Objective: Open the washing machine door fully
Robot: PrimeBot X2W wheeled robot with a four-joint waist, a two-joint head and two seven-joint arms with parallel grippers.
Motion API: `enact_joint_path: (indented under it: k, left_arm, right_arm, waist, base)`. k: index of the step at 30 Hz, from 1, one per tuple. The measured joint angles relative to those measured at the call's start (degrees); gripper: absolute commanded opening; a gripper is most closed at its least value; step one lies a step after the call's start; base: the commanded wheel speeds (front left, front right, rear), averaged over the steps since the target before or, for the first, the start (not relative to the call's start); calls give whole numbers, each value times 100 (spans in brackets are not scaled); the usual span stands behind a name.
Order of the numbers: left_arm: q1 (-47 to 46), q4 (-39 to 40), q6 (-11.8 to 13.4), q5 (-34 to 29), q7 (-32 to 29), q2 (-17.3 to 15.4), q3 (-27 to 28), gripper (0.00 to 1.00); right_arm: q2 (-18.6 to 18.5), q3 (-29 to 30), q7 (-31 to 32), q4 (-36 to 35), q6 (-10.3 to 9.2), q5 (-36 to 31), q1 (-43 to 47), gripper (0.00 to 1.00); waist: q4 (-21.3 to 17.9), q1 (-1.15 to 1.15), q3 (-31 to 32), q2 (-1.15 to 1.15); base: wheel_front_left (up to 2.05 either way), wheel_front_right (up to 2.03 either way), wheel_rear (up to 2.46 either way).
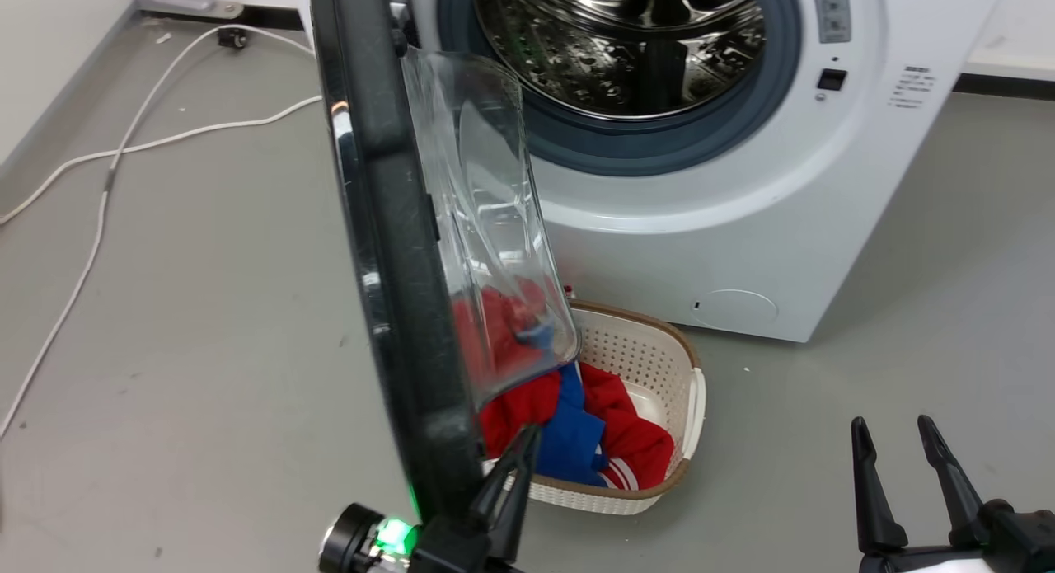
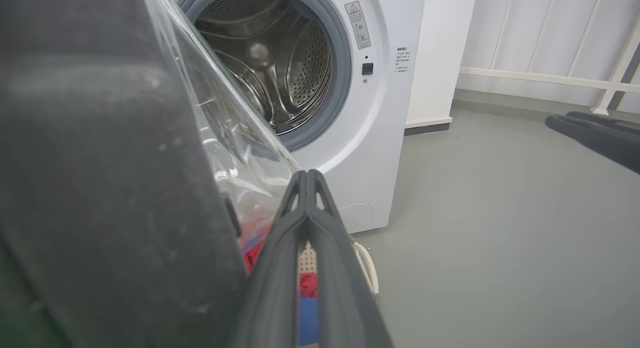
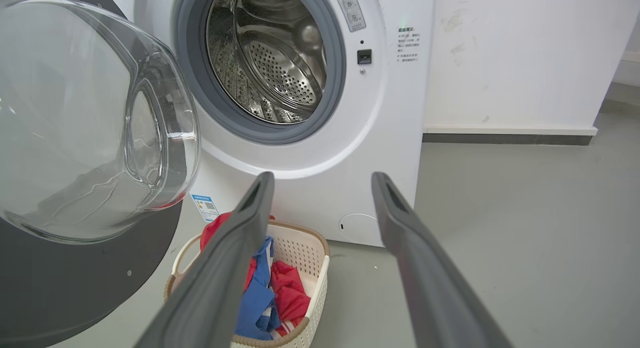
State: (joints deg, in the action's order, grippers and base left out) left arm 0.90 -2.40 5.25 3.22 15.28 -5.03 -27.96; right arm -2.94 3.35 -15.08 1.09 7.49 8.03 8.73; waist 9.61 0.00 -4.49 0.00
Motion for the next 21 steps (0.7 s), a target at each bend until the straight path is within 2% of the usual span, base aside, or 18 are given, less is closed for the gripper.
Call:
enact_joint_path:
  k: [8, 21]
  left_arm:
    - [276, 188, 264, 69, -2, -64, 541, 0]
    - [403, 364, 464, 170, -7, -167, 1550, 0]
  right_arm:
    - [0, 74, 0, 9, 0, -2, 68, 100]
    - [1, 140, 0, -13, 0, -56, 62, 100]
  waist:
    - [277, 0, -44, 0]
    - [475, 0, -234, 0]
  base:
    - [0, 0, 0]
    - [0, 0, 0]
